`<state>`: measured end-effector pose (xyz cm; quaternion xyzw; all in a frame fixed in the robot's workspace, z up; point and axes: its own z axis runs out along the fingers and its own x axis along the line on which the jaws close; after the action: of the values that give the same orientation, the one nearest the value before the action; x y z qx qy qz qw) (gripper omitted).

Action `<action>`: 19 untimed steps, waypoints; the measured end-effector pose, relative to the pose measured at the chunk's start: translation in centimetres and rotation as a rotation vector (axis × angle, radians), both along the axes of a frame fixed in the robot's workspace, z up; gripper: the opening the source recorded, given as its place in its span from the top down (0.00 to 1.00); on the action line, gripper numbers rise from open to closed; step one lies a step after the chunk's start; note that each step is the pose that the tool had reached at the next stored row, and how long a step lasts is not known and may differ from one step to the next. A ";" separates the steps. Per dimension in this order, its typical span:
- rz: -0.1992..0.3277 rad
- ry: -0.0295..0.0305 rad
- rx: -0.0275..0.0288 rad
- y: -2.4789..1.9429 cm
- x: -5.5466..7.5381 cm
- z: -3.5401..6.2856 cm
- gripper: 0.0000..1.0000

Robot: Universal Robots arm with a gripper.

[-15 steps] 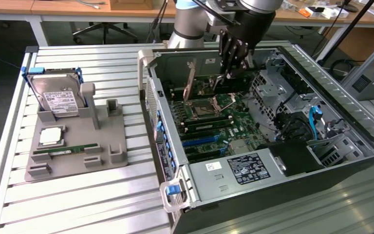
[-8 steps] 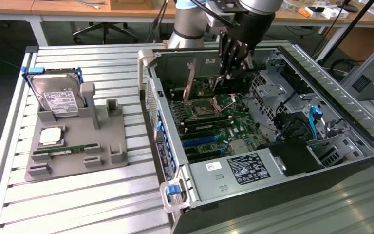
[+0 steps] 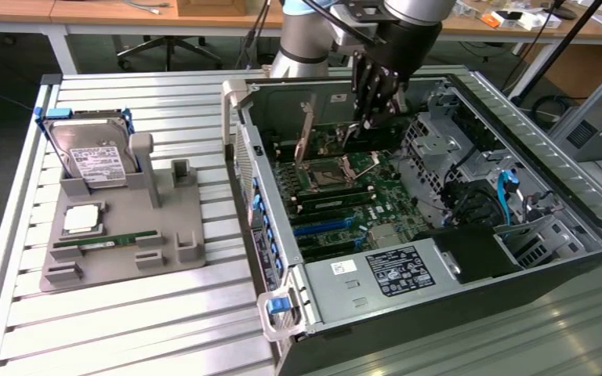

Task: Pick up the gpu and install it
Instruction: 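Insert the gpu into the slot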

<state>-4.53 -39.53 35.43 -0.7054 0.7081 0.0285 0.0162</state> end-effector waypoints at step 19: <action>0.000 0.0000 0.0000 -0.01 0.0 -0.42 0.73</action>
<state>-4.53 -39.55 35.00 -0.7054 0.7081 0.0285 0.0162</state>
